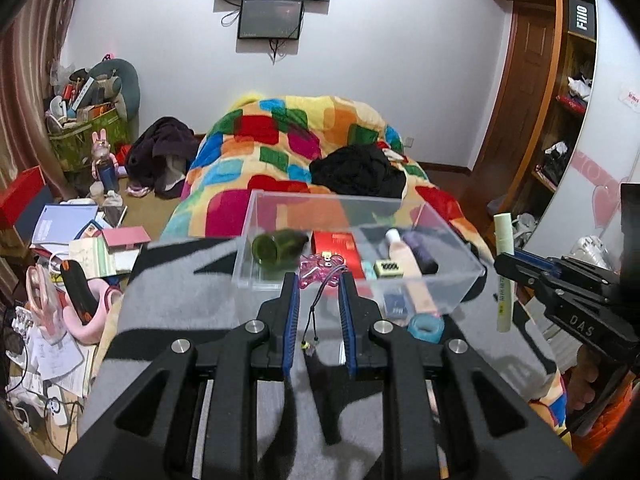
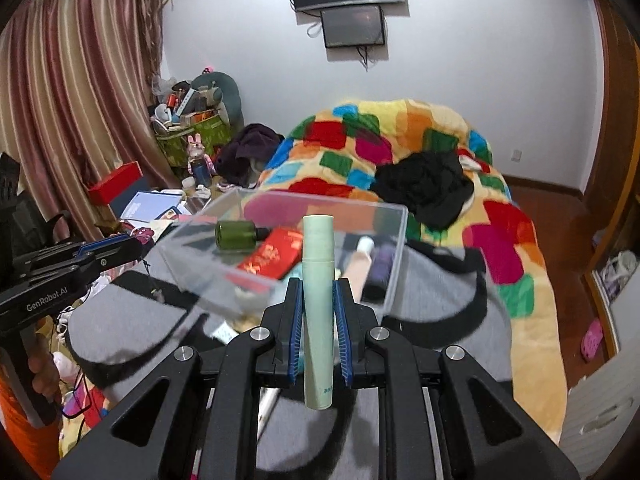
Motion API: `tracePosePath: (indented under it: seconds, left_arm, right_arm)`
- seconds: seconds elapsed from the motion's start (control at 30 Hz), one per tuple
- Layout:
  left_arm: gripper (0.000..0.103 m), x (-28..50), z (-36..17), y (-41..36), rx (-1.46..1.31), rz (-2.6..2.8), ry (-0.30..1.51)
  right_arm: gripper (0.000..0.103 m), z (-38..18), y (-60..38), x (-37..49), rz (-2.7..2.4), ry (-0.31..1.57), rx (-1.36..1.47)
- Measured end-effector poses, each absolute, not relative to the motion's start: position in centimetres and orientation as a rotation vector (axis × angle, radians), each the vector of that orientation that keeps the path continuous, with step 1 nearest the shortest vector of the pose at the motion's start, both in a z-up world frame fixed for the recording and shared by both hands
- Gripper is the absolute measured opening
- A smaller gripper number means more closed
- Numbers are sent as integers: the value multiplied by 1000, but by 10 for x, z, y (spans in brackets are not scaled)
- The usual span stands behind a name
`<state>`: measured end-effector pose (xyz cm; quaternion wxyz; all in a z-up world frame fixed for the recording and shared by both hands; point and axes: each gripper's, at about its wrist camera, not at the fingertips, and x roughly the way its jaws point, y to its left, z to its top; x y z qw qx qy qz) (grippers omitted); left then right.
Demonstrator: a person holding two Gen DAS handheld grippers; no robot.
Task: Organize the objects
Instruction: 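Drop the pink keychain into the clear box with the left while the right drops the green tube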
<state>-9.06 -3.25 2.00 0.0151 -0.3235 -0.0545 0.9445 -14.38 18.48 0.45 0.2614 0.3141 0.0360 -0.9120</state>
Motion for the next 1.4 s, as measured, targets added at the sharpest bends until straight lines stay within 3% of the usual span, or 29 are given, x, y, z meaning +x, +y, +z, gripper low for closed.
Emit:
tracePosePath:
  seconds: [0.53, 1.4]
  left_arm:
    - [19, -132, 40, -24, -963, 2956, -134]
    - [19, -195, -33, -20, -1317, 2789, -161]
  right_arm:
    - [14, -4, 154, -196, -2452, 134, 912]
    - [14, -50, 115, -231, -2330, 240, 1081]
